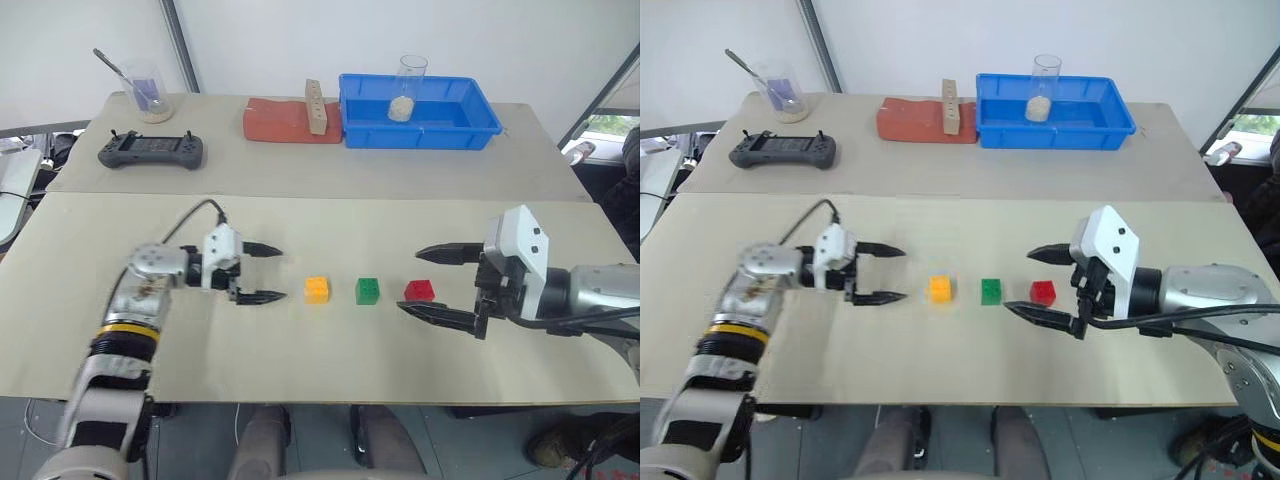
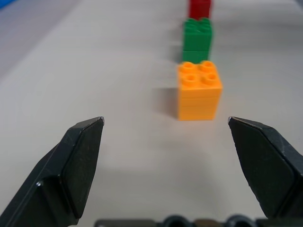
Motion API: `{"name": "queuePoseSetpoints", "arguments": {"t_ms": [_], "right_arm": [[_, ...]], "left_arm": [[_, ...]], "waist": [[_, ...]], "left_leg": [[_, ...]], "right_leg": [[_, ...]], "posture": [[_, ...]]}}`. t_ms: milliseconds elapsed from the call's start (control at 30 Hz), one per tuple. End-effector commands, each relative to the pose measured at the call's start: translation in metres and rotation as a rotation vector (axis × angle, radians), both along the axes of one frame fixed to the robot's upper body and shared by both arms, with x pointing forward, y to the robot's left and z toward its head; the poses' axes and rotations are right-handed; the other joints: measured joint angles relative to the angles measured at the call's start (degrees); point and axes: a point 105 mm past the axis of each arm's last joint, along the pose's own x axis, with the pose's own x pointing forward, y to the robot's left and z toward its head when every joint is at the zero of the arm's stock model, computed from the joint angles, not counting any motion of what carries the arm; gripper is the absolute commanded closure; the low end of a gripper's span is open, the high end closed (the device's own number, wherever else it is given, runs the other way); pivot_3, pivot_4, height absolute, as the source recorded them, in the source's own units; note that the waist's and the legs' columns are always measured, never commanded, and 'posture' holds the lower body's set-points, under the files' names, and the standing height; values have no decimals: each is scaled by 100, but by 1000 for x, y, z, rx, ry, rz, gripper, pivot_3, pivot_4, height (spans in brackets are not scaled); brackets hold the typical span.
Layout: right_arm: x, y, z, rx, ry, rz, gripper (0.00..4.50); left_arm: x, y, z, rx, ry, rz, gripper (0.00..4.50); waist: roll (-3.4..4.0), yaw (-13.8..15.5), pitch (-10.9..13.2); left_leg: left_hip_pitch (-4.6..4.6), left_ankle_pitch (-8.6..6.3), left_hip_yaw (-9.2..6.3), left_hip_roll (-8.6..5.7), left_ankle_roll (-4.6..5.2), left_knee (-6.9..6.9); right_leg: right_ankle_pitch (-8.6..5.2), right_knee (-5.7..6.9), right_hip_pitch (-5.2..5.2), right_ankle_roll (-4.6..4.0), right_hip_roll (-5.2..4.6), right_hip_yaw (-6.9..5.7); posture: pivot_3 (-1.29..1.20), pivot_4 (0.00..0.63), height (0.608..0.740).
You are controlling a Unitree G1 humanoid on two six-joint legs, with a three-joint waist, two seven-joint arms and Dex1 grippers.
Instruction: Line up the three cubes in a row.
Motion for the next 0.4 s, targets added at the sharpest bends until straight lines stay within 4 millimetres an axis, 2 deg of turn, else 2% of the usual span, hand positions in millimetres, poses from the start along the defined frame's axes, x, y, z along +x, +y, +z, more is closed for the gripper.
{"name": "queuePoseSetpoints", "arguments": {"t_ms": [33,167,300,400], "right_arm": [[3,-16,7,-37,-67,-37,0],[5,-30,8,-52,-63,-78,0],[5,-43,8,-76,-61,-123,0],[5,-47,8,-75,-63,-137,0]], "left_arm": [[-11,9,26,17,-36,51,17],[-18,19,31,38,-43,104,17],[-19,16,30,36,-37,120,17],[-19,13,29,35,-44,125,17]], "waist": [[0,0,0],[1,3,1],[1,5,1],[1,3,1]], "left_leg": [[0,0,1,-1,0,0],[7,0,5,1,0,0],[9,0,10,7,-1,0],[10,0,13,10,-1,0]], "right_leg": [[-1,-1,0,1,-1,0],[-8,0,1,-11,-2,0],[-18,3,1,-40,0,-3],[-18,3,1,-39,2,-3]], "posture": [[0,150,740],[0,150,740],[0,150,740],[0,150,740]]}}
